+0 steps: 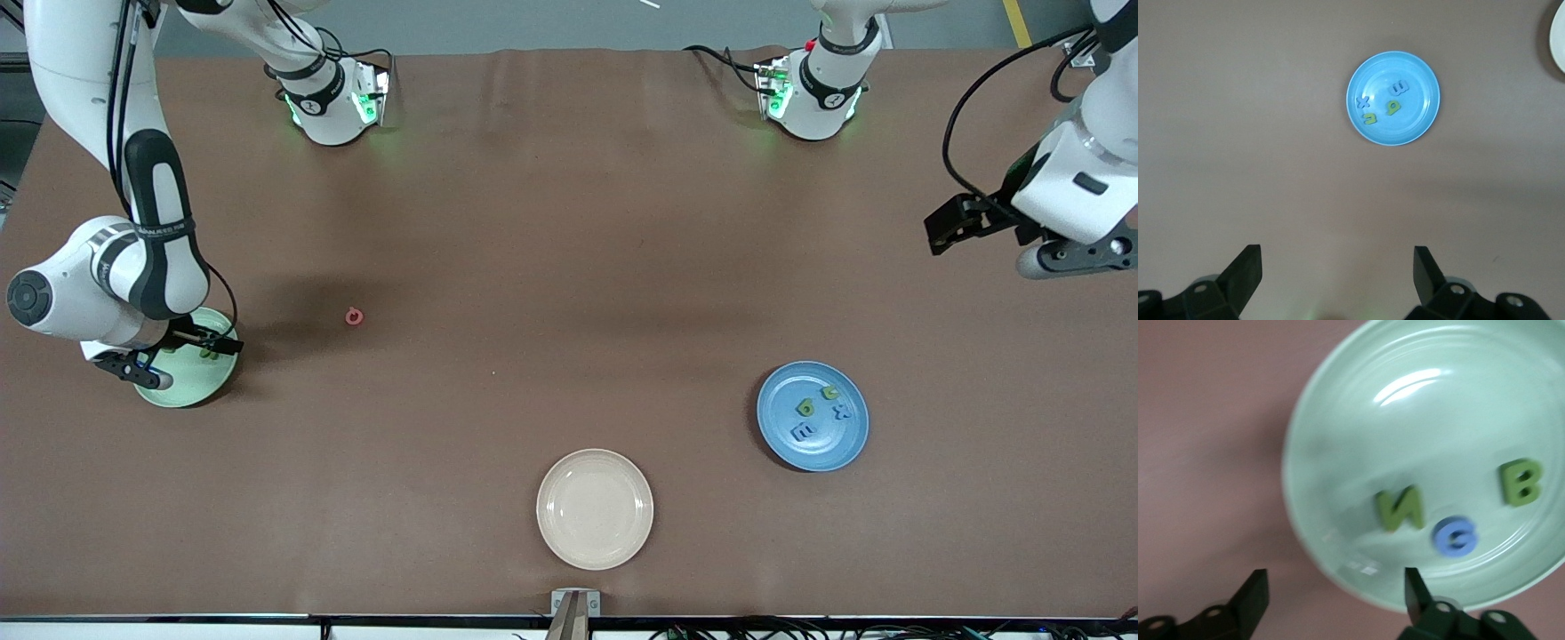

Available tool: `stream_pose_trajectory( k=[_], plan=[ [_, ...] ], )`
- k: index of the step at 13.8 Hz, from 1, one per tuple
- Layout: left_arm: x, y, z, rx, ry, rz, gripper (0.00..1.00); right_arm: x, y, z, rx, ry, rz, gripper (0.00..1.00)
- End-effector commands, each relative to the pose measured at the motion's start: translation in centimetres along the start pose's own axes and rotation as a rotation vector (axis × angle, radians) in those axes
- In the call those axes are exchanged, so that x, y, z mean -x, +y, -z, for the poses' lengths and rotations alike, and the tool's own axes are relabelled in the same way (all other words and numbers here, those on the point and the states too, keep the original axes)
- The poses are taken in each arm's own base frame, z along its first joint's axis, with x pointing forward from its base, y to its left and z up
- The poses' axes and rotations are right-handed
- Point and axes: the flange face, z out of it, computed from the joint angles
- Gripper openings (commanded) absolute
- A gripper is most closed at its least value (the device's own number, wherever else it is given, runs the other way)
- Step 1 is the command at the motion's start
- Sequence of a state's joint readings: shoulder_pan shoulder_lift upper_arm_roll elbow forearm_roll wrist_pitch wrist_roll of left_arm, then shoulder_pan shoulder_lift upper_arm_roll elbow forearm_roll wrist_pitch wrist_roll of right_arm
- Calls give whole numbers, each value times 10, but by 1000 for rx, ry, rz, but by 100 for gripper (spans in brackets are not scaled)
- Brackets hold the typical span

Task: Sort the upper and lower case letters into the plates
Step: 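Release green N onto the green plate while the left arm withdraws, then reach and grasp the pink Q with the right gripper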

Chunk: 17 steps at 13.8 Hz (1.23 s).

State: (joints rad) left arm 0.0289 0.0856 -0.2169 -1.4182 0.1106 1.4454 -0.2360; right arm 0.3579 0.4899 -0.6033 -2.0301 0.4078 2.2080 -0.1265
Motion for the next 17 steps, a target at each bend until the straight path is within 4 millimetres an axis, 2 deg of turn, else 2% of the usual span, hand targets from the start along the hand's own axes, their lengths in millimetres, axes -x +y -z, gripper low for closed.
stream_pose_trajectory(
  k=[1, 3, 4, 6, 7, 10, 12, 17],
  plan=[
    [26, -5, -4, 14, 4, -24, 100, 27, -41, 24, -49, -41, 45, 100],
    [26, -29, -5, 110, -9, -10, 100, 44, -82, 22, -44, -71, 113, 100],
    [27, -34, -3, 110, -3, -2, 100, 53, -100, 18, -37, -74, 127, 100],
    [24, -36, -2, 111, 10, -9, 100, 76, -144, 5, -12, -85, 129, 100],
    [24, -36, -2, 111, 13, -12, 100, 84, -157, -1, -6, -77, 134, 100],
    [23, -37, -4, 111, 12, -38, 100, 105, -176, -26, 17, -22, 178, 100],
    [22, -48, -5, 111, 12, -32, 100, 109, -171, -36, 27, 6, 175, 100],
    [22, -48, -5, 112, 13, -38, 100, 110, -173, -46, 44, 63, 184, 100]
  ],
)
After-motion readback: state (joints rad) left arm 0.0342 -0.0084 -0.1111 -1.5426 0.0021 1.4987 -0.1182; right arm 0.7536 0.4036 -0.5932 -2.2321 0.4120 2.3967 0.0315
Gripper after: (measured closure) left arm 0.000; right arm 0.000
